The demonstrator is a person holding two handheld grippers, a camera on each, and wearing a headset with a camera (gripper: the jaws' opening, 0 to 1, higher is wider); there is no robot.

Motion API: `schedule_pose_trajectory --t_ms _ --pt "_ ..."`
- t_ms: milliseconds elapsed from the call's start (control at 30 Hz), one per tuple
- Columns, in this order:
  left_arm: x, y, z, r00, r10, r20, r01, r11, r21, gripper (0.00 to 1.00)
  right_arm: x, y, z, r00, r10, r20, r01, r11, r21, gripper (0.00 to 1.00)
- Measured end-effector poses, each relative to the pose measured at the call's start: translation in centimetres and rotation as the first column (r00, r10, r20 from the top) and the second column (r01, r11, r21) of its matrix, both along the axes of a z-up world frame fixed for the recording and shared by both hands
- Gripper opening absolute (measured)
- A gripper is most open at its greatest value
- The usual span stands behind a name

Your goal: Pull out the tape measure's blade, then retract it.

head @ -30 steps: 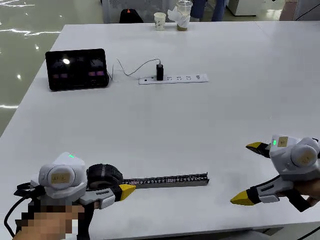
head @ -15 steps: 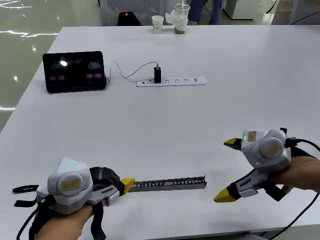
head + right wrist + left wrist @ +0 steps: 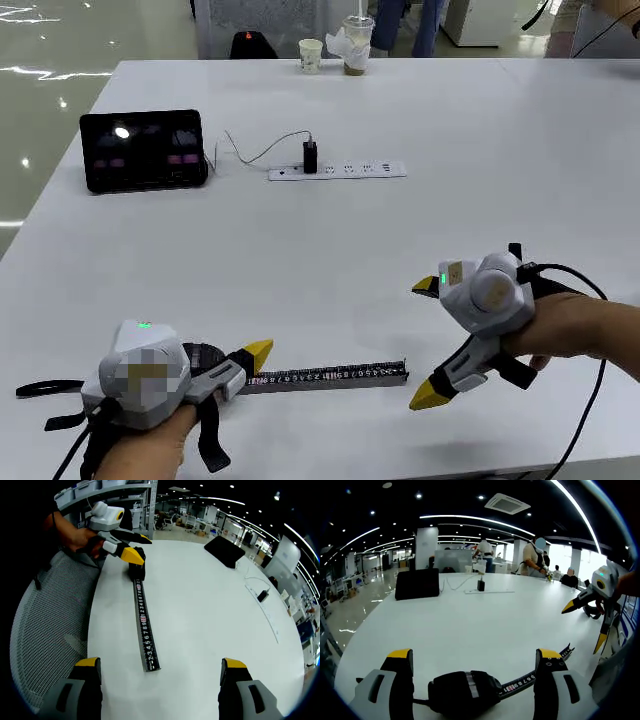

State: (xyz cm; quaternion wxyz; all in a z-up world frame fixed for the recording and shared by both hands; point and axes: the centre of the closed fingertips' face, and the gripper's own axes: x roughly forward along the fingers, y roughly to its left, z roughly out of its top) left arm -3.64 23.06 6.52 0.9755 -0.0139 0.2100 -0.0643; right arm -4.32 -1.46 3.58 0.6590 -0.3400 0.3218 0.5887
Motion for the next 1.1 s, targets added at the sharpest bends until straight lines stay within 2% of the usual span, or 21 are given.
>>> schedule_pose_trajectory --t_ms 100,200,400,467,500,533,633,733,900,967,1100 --pt "0.1 0.3 0.0 1.0 0.009 0.008 -0.009 1.0 0.017 0.99 -0.1 0.2 -0.7 1.0 0.017 -0.012 -0.017 1.0 -0.016 0.99" --pt "0.0 0.5 -0.3 1.0 0.014 0.01 -0.014 1.0 0.012 0.99 -0.1 0.2 -1.4 0.999 0.028 -0.028 -0.029 0.999 -0.036 0.99" --pt "-0.7 0.2 -1.6 1.0 0.0 -0.016 0.001 1.0 0.023 0.99 -0.3 0.3 -2.6 0.997 0.048 -0.053 -0.052 0.997 -0.063 0.99" --pt "-0.9 0.2 -2.3 0.999 0.004 -0.038 -0.004 1.0 0.006 0.99 -0.2 0.3 -2.9 0.997 0.049 -0.057 -0.052 0.996 -0.067 0.99" --pt "-0.9 0.5 -2.7 0.998 0.028 -0.057 -0.03 0.999 -0.032 0.99 -0.1 0.3 -3.0 0.997 0.046 -0.062 -0.05 0.997 -0.066 0.99" --pt "-0.8 0.7 -2.8 0.998 0.03 -0.057 -0.032 0.999 -0.033 0.99 -0.1 0.3 -3.0 0.997 0.043 -0.065 -0.047 0.997 -0.064 0.99" --pt "-0.8 0.7 -2.9 0.998 0.025 -0.057 -0.026 0.999 -0.02 0.99 -0.1 0.3 -3.2 0.997 0.037 -0.073 -0.041 0.998 -0.055 0.93" --pt "-0.8 0.0 -2.8 0.999 0.001 -0.048 -0.002 1.0 -0.023 0.99 0.1 0.2 -3.6 0.997 0.037 -0.07 -0.041 0.997 -0.061 0.92" --pt "-0.9 -0.6 -3.2 0.998 -0.033 -0.061 0.033 0.999 -0.005 0.99 -0.1 0.2 -3.8 0.995 0.06 -0.073 -0.065 0.996 -0.064 0.8" --pt "-0.9 -0.6 -3.4 0.997 -0.044 -0.066 0.045 0.999 0.014 0.99 -0.4 0.2 -3.9 0.994 0.076 -0.079 -0.081 0.995 -0.064 0.71" --pt "-0.9 -0.5 -3.3 0.997 -0.042 -0.062 0.043 0.999 0.009 0.99 -0.6 0.1 -4.0 0.992 0.1 -0.082 -0.106 0.992 -0.075 0.61"
